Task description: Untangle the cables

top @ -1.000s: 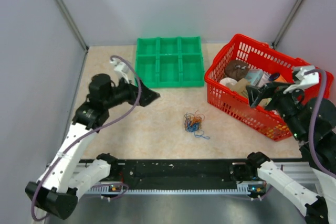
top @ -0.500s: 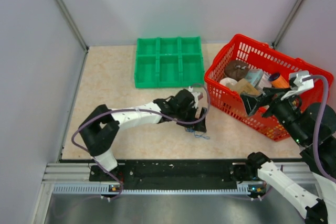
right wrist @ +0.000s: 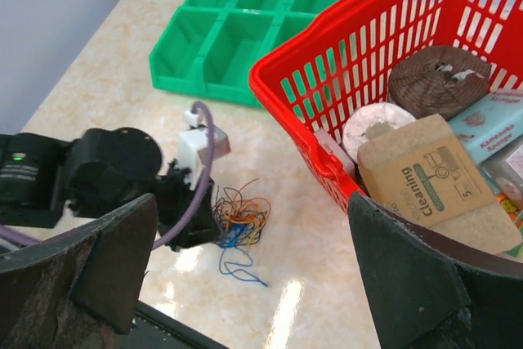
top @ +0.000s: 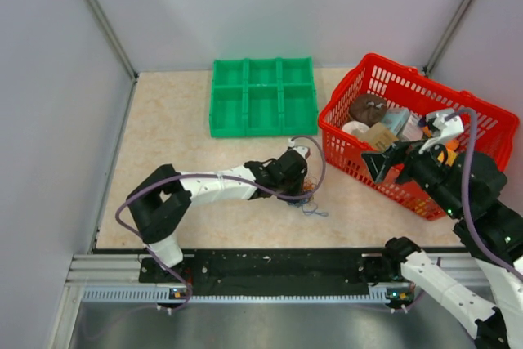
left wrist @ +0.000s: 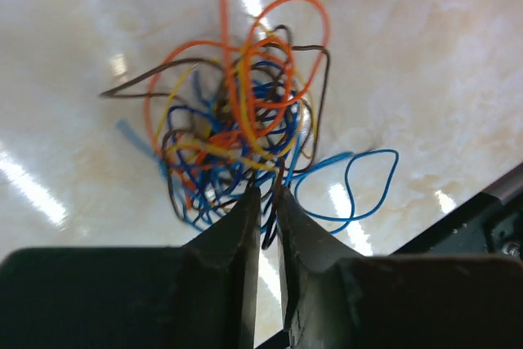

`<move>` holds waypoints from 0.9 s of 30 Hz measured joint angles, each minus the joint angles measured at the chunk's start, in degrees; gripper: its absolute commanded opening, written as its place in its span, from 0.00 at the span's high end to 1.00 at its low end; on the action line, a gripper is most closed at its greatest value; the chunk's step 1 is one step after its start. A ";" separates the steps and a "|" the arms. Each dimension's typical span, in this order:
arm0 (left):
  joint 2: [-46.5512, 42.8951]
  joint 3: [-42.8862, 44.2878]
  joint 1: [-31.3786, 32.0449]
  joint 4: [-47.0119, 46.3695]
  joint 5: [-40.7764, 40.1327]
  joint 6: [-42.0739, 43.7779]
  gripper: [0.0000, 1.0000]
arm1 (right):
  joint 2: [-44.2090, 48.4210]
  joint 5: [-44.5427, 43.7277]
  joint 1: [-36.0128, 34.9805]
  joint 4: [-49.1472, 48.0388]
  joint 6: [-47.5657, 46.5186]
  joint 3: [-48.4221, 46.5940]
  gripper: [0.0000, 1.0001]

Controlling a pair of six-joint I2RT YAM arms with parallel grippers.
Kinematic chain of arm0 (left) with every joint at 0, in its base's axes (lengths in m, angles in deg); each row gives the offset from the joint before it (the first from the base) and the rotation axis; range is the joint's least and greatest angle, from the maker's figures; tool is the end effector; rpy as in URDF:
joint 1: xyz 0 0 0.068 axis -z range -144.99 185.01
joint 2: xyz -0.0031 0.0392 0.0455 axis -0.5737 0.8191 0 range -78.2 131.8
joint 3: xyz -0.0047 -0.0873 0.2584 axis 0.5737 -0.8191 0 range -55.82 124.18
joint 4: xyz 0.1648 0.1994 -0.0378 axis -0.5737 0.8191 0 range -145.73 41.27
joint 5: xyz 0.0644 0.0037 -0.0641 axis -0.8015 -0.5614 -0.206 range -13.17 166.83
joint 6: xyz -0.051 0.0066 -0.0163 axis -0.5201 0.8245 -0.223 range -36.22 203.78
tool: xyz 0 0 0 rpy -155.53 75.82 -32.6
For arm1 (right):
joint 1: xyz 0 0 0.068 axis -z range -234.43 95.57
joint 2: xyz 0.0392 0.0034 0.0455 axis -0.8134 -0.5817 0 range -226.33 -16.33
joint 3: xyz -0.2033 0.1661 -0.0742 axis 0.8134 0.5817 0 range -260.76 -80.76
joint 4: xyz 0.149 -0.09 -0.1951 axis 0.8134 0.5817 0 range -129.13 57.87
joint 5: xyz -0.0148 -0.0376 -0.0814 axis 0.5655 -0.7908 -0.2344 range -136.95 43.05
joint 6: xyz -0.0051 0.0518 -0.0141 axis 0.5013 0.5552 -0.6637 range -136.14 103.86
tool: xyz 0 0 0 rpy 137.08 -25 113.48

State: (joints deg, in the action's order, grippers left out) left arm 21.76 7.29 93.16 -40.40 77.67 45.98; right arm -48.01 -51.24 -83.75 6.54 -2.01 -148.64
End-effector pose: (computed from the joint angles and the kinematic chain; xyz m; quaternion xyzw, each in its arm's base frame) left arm 0.1920 -0.3102 0.1879 0.1695 0.9307 -0.2453 0.2118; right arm 0.0585 0.0298 0.4272 -0.0768 0.7590 0.2125 0.6106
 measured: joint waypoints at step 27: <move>-48.48 -17.86 -9.75 3.45 -7.58 -3.26 1.00 | -26.45 4.07 -30.62 -37.07 6.03 25.42 0.21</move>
State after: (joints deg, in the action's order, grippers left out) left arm -26.72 -10.57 83.41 -36.95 70.08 42.72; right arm -74.46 -47.18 -114.37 -30.53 4.02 -123.22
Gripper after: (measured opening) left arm 0.012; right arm 0.746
